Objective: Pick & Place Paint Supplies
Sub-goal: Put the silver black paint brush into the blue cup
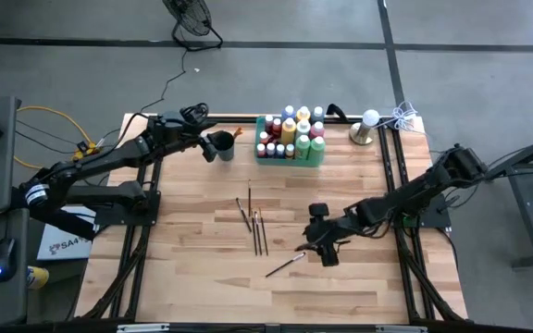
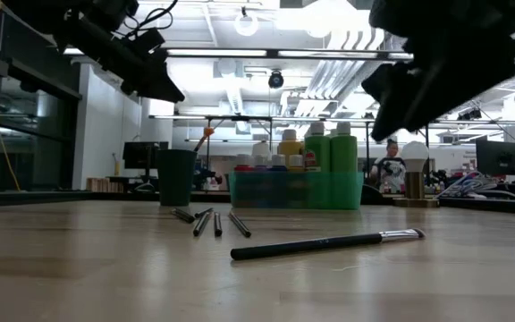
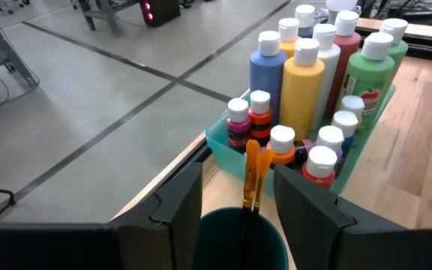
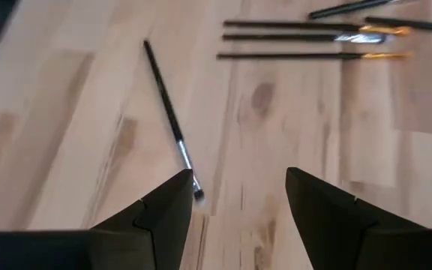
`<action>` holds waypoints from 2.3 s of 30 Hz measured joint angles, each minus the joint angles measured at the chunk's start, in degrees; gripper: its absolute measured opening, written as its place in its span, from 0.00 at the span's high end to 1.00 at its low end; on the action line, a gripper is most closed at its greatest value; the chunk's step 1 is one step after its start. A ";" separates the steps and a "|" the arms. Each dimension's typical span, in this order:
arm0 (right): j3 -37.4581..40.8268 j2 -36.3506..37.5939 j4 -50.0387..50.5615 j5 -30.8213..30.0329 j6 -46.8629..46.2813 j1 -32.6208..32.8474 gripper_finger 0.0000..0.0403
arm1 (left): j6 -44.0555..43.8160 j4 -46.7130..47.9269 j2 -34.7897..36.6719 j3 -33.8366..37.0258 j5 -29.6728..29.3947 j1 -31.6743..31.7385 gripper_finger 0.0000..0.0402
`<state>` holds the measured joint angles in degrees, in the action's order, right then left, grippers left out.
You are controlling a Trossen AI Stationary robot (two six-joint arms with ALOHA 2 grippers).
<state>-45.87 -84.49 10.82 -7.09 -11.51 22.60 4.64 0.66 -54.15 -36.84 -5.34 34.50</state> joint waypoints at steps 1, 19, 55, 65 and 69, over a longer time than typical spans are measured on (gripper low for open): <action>0.00 -0.78 -0.25 0.06 0.59 0.21 0.49 | -0.01 0.14 0.00 0.00 0.00 0.00 0.60; -0.05 -14.10 -7.75 5.70 4.26 1.52 0.49 | -0.01 0.86 -0.02 0.00 0.00 0.00 0.60; -0.02 -14.40 -6.06 2.66 2.32 3.29 0.77 | -0.01 1.41 -0.02 -0.02 0.00 0.00 0.60; 0.00 -14.51 -7.00 2.48 -1.75 2.85 0.77 | -0.01 1.57 -0.02 -0.02 0.00 0.00 0.60; -0.01 -14.51 -6.57 2.46 -2.18 2.92 0.79 | -0.01 2.03 -0.02 -0.02 -0.01 -0.01 0.60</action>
<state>-45.88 -99.00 4.25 -4.62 -13.69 25.52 4.62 2.69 -54.17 -36.86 -5.36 34.49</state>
